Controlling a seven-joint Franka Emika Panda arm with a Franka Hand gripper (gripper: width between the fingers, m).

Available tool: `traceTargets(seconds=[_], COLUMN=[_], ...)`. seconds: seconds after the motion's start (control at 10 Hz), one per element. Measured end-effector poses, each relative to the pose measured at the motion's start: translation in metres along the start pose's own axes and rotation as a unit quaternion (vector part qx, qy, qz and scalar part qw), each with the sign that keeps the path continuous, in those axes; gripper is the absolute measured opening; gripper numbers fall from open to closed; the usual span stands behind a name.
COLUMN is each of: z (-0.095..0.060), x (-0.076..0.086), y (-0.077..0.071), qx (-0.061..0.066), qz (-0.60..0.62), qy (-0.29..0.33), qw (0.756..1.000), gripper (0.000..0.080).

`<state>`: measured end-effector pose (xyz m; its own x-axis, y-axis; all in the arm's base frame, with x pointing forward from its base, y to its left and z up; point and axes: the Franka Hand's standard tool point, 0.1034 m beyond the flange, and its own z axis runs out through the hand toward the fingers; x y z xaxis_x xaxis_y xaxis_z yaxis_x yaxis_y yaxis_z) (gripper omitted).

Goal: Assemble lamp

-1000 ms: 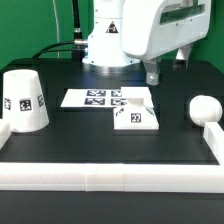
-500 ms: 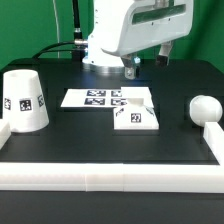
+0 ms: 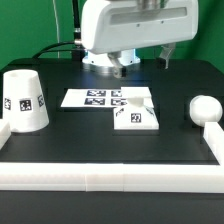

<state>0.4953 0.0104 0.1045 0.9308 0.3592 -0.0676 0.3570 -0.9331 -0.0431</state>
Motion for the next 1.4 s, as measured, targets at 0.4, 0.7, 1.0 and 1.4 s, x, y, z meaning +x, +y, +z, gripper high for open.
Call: traceTargets(seconds=[0.4, 0.7, 1.0, 1.4], z=[0.004, 0.018, 0.035, 0.044], x=[-0.003, -0.020, -0.036, -0.036], y=[-0.005, -0.006, -0.014, -0.027], qx=[0.010, 0.012, 0.014, 0.014], qz=[0.144, 0.232, 0.223, 0.212], qy=[-0.002, -0.002, -0.005, -0.009], qw=[0.990, 0.973, 0.975, 0.977], gripper=[0.0700, 0.0700, 0.0700, 0.0700])
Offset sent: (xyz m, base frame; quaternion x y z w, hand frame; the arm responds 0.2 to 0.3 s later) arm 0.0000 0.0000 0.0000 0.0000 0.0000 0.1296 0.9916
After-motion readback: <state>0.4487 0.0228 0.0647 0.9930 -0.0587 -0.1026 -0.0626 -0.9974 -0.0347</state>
